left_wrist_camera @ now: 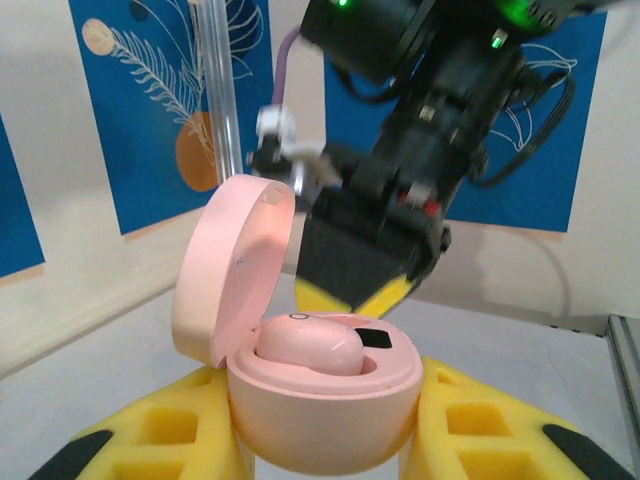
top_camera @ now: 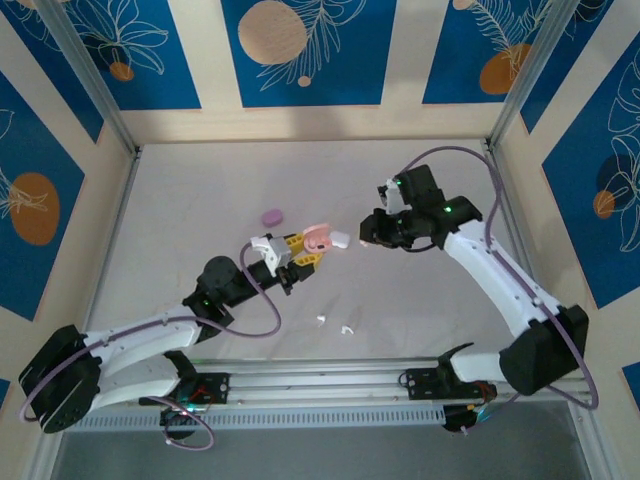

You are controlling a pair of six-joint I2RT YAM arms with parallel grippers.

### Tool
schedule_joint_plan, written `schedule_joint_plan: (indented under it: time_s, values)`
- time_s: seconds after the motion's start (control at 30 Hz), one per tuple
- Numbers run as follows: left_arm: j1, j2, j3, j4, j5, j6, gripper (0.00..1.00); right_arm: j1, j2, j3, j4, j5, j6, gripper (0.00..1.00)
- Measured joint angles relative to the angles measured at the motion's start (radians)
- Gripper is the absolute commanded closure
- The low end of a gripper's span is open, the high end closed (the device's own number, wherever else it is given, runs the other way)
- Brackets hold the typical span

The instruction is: Insert the wireless bluetooth earbuds into the charging case

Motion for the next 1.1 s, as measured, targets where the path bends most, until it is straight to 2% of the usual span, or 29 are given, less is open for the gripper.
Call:
schedule_joint_plan:
  time_s: [0.23,0.53,0.77,1.1]
  values:
    - [0.000,0.054,0.027,0.019,0.041,-0.019,0.76,-0.027,-0.090,0.001,0.038,-0.219,0.010,0.80]
    - [0.000,0.105,0.053,0.065,0.086,-0.052,0.76,-0.027,-0.125,0.003,0.093,-0.407,0.010,0.80]
    - [0.000,0.107,0.056,0.076,0.103,-0.060,0.75,-0.020,-0.137,0.003,0.134,-0.465,0.011,0.80]
    - [0.000,0.107,0.056,0.084,0.108,-0.060,0.75,0.022,-0.117,0.003,0.167,-0.475,0.013,0.80]
